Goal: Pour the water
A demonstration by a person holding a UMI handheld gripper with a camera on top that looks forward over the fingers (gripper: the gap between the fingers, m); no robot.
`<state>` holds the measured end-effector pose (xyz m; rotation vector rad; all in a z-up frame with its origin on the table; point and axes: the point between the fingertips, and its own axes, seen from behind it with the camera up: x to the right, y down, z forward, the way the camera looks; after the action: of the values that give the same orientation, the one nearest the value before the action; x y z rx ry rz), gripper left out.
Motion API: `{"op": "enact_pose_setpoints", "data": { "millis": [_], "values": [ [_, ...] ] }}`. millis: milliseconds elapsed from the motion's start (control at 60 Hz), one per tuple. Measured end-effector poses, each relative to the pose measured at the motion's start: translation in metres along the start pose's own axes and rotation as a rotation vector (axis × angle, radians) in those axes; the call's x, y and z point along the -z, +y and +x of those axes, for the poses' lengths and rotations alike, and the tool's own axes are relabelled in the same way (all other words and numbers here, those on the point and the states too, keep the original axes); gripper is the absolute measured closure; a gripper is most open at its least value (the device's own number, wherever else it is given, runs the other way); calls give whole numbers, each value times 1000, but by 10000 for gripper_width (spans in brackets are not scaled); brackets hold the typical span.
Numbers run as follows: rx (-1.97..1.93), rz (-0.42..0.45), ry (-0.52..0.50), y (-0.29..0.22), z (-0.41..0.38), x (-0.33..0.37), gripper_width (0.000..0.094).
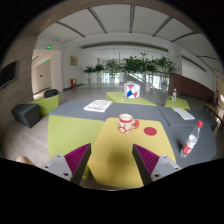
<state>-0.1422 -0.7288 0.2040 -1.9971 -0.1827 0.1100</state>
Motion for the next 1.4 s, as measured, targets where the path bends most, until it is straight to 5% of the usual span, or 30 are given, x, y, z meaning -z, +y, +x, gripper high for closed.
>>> {"op": "enact_pose_setpoints", "data": {
  "millis": [133,433,850,950,1000,1133,1400],
  "values": [
    [-35,-45,82,26,33,4,89],
    [-85,-102,312,119,271,-18,82],
    [-111,76,469,79,449,-103,112],
    [-120,95,485,76,468,-123,231],
    [-126,110,485,74,471,-131,409],
    [-111,139,522,70,478,-132,565],
    [-1,118,647,42,489,-120,604]
  ]
}}
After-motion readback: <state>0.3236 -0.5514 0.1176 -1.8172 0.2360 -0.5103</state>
